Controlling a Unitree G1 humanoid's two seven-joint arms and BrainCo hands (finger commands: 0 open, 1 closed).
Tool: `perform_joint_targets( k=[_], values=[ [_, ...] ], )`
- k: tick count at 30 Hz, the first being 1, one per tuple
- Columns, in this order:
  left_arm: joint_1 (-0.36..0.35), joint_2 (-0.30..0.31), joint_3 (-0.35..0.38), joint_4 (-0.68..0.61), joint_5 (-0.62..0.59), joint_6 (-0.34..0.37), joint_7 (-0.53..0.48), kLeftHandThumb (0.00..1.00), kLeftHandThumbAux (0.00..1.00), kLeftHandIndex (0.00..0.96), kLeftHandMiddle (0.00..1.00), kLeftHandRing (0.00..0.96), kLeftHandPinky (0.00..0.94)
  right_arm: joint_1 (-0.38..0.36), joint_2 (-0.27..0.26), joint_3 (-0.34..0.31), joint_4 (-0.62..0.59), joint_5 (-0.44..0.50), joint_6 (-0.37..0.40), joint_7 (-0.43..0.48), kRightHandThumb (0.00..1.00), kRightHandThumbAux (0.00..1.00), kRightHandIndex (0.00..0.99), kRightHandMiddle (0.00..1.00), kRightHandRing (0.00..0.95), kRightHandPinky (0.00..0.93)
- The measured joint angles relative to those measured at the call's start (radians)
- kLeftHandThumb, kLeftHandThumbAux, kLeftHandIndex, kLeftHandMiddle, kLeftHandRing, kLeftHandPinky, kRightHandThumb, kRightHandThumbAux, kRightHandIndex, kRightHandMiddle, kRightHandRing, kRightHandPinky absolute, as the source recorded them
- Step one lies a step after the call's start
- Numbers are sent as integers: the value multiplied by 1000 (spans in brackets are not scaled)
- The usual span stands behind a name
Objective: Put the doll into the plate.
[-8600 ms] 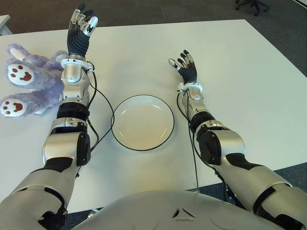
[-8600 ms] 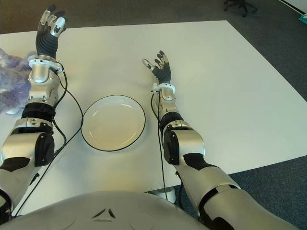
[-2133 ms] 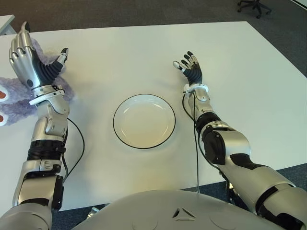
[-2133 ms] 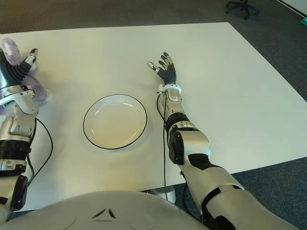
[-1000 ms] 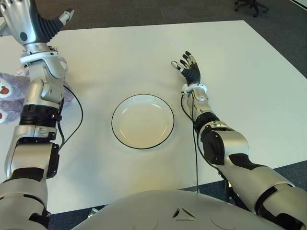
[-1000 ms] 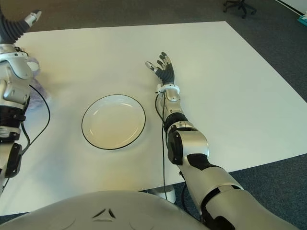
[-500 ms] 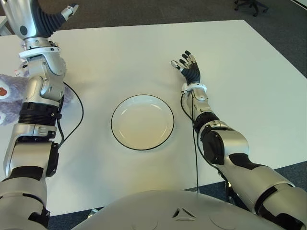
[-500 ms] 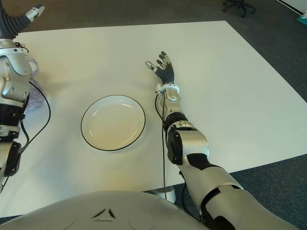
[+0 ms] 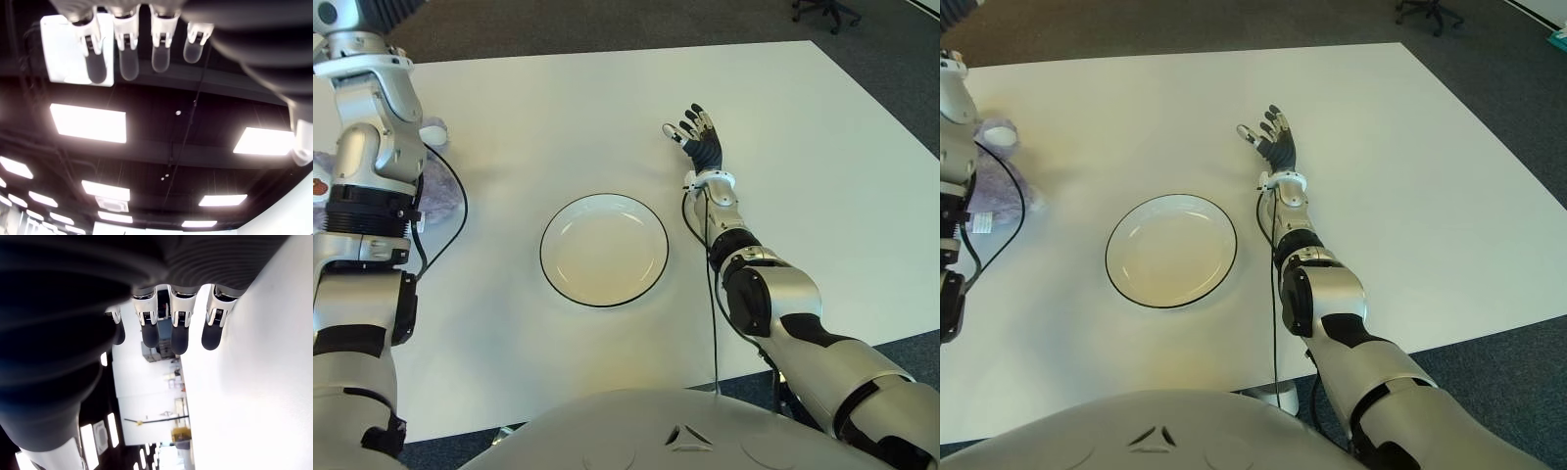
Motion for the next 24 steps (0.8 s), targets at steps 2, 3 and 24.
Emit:
perform_joint_targets(
  k=[2,3,24],
  values=[
    [0,3,-6,-18,16,20,-17,8,445,14,259,337,383,0,0,-1,0,0,0,-1,140,790,61,104,106,135],
    [0,4,-9,-25,26,33,-27,6,441,16,257,336,388,0,0,-1,0,0,0,-1,142,790,63,106,109,135],
    [113,31,-11,-205,164,248,-237,56,436,7,182,197,188,0,1,-3,0,0,0,-3,116,784,57,102,107,135]
  ],
)
